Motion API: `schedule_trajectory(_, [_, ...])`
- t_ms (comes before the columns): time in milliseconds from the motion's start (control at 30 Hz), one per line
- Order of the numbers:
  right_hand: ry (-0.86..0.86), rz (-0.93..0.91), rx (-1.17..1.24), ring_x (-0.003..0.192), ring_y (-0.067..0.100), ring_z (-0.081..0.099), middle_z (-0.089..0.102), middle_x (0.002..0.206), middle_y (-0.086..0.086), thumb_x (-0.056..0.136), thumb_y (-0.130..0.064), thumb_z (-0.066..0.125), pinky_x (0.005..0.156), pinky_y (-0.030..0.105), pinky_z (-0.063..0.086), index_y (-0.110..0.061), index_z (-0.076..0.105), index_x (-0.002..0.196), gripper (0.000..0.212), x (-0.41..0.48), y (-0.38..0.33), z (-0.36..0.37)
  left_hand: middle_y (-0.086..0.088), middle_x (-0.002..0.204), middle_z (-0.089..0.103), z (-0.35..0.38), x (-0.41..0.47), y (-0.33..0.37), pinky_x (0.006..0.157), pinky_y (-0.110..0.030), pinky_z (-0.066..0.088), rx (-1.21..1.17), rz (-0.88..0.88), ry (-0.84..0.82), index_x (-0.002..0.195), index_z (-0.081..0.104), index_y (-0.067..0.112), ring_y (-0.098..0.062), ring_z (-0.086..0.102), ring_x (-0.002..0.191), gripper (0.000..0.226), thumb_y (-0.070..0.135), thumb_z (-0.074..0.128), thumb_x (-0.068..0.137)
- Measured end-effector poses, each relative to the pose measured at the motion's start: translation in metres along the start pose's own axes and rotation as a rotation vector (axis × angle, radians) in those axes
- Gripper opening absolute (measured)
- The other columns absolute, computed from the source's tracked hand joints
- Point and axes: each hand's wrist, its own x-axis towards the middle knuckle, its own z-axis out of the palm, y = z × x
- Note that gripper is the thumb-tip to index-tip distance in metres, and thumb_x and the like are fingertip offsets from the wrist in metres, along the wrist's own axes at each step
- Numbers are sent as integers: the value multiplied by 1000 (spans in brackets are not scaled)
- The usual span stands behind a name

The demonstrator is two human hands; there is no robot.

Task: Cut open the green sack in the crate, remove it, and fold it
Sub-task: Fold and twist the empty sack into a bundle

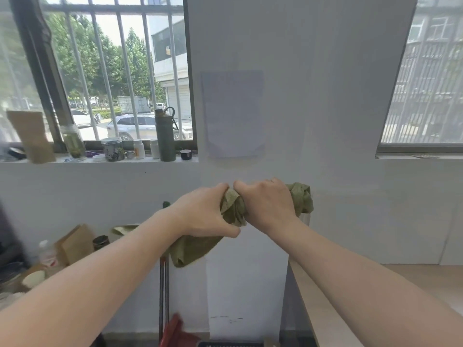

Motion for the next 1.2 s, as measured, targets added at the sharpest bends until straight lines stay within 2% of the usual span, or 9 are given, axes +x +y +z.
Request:
schedule_trajectory(100, [-198,56,130,61,27,47,48,63,-6,72,-20,67,60,32,31,-26,40,82,30,1,-15,-2,5,97,63,10,-13,-15,66,-36,50,419,-8,97,112,40,25,-23,65,86,74,65,79,63])
schedule_trajectory(200, [-261,104,259,63,26,53,49,65,-7,70,-22,63,56,29,36,-26,39,71,24,0,-41,-10,-1,93,67,18,-28,-37,58,-35,45,576,9,275,118,45,20,-30,68,81,44,42,65,86])
schedule_trajectory(333, [-395,90,306,69,26,59,60,75,-5,72,-26,63,52,28,33,-27,53,85,17,-6,-69,-20,2,82,66,19,-51,-59,60,-32,42,525,42,277,103,55,26,-31,68,75,27,39,58,81])
schedule_trajectory(533, [-141,-16,214,81,28,65,64,103,-4,65,-55,77,63,33,44,-30,52,127,71,-36,-108,-19,7,69,58,16,-75,-80,62,-33,44,294,67,201,78,57,28,-26,57,65,17,45,55,80])
schedule_trajectory(667, [-114,-10,87,66,33,66,64,86,2,69,-48,74,55,32,31,-20,59,116,57,-75,-145,-14,7,63,56,38,-100,-92,58,-31,42,178,108,69,74,60,25,-19,52,56,20,43,57,83])
schedule_trajectory(833, [-256,134,33,63,30,63,61,79,0,71,-29,77,58,32,30,-25,58,117,50,-133,-183,-4,5,78,68,99,-133,-112,67,-36,51,120,232,-26,105,59,24,-28,68,77,35,50,57,82])
schedule_trajectory(967, [-490,297,73,82,30,66,62,94,0,79,-34,77,63,35,34,-27,49,126,55,-178,-199,2,-7,105,73,150,-147,-120,110,-48,35,293,226,-42,145,40,14,-32,67,110,94,70,61,72])
schedule_trajectory(1067, [-582,521,187,84,31,65,60,95,-1,80,-37,75,58,34,33,-29,44,117,49,-215,-203,18,-24,148,46,179,-165,-118,122,-60,-2,258,96,-77,161,14,15,-40,28,151,126,82,44,59])
schedule_trajectory(1200, [-759,892,426,78,30,57,63,94,0,79,-49,70,62,34,43,-31,45,106,41,-261,-206,39,-20,170,-1,225,-190,-114,125,-57,-7,-23,-113,-11,164,-4,25,-37,-10,158,123,79,56,72])
